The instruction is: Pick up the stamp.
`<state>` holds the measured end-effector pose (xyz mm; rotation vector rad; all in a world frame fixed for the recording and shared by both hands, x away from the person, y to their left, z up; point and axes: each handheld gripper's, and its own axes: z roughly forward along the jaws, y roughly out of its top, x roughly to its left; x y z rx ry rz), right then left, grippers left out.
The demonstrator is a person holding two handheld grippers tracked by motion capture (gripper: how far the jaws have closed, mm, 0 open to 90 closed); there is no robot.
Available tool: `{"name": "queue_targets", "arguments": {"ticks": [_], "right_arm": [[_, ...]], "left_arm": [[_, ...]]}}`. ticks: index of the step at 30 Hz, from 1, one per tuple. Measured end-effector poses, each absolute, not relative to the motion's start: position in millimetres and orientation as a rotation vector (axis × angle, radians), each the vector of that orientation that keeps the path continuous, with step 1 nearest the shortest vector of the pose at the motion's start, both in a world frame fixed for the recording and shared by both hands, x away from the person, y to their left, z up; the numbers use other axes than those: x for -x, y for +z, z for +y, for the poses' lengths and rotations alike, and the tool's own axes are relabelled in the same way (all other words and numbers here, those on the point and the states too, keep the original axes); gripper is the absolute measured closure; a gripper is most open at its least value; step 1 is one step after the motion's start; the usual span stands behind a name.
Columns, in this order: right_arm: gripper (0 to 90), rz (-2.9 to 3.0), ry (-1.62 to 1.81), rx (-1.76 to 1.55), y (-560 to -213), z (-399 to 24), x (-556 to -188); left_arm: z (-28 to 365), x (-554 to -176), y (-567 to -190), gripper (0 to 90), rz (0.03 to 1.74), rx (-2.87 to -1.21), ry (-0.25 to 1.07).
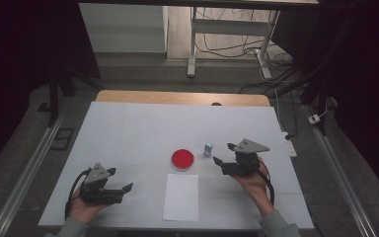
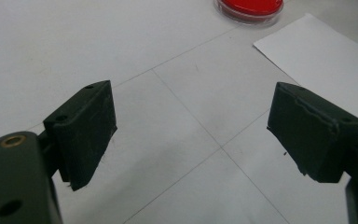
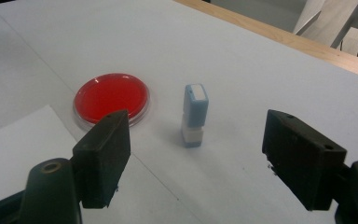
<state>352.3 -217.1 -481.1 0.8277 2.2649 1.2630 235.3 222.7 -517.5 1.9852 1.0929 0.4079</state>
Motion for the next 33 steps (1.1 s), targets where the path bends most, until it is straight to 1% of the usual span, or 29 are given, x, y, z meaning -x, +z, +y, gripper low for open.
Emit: {"name": "queue_targets", "arguments": {"ticks": [17, 29, 33], "right_arm": [[24.1, 2.327, 1.227, -0.806, -492, -189, -374], [24.8, 2.33, 1.209, -0.822, -495, -182, -384], [26.7, 2.329, 1.204, -0.823, -497, -181, -387]], "left_arm": [[222, -235, -518, 15.9, 1.092, -1.992, 0.406], [222, -235, -519, 15.9, 1.092, -1.993, 0.407], [222, -236, -519, 15.9, 1.092, -1.995, 0.407]]}}
